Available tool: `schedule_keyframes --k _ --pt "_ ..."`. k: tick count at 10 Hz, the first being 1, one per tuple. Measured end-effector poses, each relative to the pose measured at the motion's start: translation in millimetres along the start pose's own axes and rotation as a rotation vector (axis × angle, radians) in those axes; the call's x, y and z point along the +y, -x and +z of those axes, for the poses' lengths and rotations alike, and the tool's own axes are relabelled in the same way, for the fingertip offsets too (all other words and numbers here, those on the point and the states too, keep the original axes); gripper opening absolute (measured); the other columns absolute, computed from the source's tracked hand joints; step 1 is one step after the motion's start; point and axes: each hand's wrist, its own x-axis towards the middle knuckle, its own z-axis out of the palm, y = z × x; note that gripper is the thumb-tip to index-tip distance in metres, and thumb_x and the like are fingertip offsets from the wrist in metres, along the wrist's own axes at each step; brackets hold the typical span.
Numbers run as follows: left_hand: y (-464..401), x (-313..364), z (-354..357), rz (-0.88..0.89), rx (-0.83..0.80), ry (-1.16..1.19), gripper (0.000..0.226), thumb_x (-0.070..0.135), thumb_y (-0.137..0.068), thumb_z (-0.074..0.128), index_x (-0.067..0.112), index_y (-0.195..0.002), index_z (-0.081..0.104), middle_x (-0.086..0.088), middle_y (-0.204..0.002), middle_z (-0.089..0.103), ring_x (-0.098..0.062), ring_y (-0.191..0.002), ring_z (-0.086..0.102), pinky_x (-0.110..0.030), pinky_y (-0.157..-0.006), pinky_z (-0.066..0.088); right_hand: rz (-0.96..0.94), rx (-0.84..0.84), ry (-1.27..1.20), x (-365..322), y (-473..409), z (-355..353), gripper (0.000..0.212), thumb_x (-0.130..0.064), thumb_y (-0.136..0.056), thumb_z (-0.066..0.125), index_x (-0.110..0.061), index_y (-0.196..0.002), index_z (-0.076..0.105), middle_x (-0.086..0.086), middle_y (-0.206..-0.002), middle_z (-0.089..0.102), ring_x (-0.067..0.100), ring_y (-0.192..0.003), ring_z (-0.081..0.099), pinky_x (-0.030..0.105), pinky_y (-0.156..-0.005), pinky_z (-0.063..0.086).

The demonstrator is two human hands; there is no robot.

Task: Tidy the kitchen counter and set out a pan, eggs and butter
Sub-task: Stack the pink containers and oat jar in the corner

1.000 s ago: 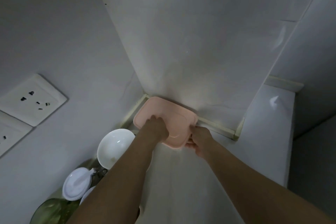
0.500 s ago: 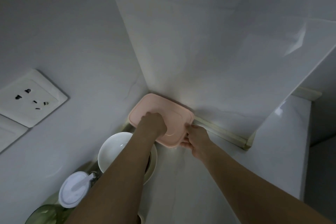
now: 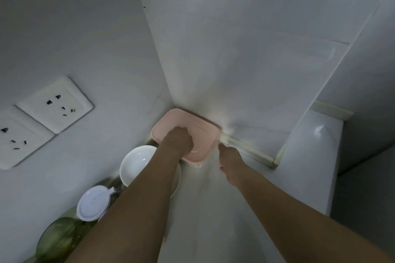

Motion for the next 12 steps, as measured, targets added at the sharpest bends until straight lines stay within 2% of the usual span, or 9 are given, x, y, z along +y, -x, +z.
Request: schedule_keyframes --k 1,2,3,4,7,11,12 --pt "17 7 -9 0.061 0.097 0.027 0.044 0.028 -0.103 0.031 0.007 -0.140 0.042 -0.013 -0.141 0.047 -0.027 -0.127 0.046 -0.036 -0.106 0.035 -0.115 0.032 0.098 -10 19 -15 0.044 -0.025 -0.101 0.039 0.010 -0.127 0.049 0.018 -0.092 0.055 0.033 -0.088 0.053 0.042 -0.093 0.045" --pt "45 13 -15 0.123 0.183 0.008 0.045 0.028 -0.104 0.031 0.006 -0.142 0.038 -0.013 -0.144 0.043 -0.027 -0.130 0.042 -0.036 -0.107 0.032 -0.204 0.055 0.187 -15 39 -23 0.043 -0.026 -0.101 0.036 0.008 -0.125 0.049 0.027 -0.124 0.054 0.040 -0.113 0.053 0.038 -0.088 0.044" --pt "93 21 -23 0.141 0.263 0.029 0.046 0.026 -0.104 0.032 0.004 -0.146 0.033 -0.015 -0.151 0.035 -0.027 -0.138 0.033 -0.033 -0.111 0.022 -0.315 0.107 0.252 -12 65 -31 0.043 -0.029 -0.101 0.037 0.001 -0.131 0.046 0.023 -0.134 0.050 0.036 -0.121 0.049 0.039 -0.100 0.040" --pt "124 21 -20 0.173 0.315 0.032 0.047 0.025 -0.104 0.032 0.004 -0.147 0.031 -0.014 -0.153 0.032 -0.026 -0.140 0.029 -0.032 -0.113 0.017 -0.470 0.168 0.370 -1 93 -40 0.050 -0.031 -0.103 0.035 -0.005 -0.146 0.032 0.014 -0.150 0.037 0.028 -0.137 0.036 0.034 -0.110 0.029" --pt "228 -2 -49 0.156 0.464 0.014 0.048 0.028 -0.104 0.035 0.007 -0.147 0.032 -0.010 -0.154 0.030 -0.026 -0.142 0.025 -0.032 -0.116 0.019 -0.827 0.156 0.538 12 192 -50 0.050 -0.028 -0.102 0.036 -0.006 -0.147 0.029 0.010 -0.152 0.033 0.022 -0.141 0.029 0.030 -0.113 0.022" --pt "401 -78 -68 0.041 0.669 -0.032 0.047 0.029 -0.103 0.035 0.008 -0.146 0.034 -0.010 -0.154 0.031 -0.028 -0.141 0.026 -0.034 -0.116 0.020 -1.090 0.049 0.540 26 334 -18 0.048 -0.023 -0.101 0.040 -0.004 -0.145 0.033 0.011 -0.150 0.037 0.022 -0.140 0.030 0.027 -0.112 0.020" --pt "451 -108 -57 -0.051 0.703 0.000 0.050 0.030 -0.104 0.034 0.008 -0.148 0.031 -0.011 -0.155 0.029 -0.028 -0.143 0.023 -0.034 -0.118 0.018 -1.157 -0.031 0.549 44 372 1 0.048 -0.023 -0.101 0.040 -0.005 -0.145 0.033 0.012 -0.151 0.035 0.023 -0.141 0.029 0.030 -0.114 0.021"
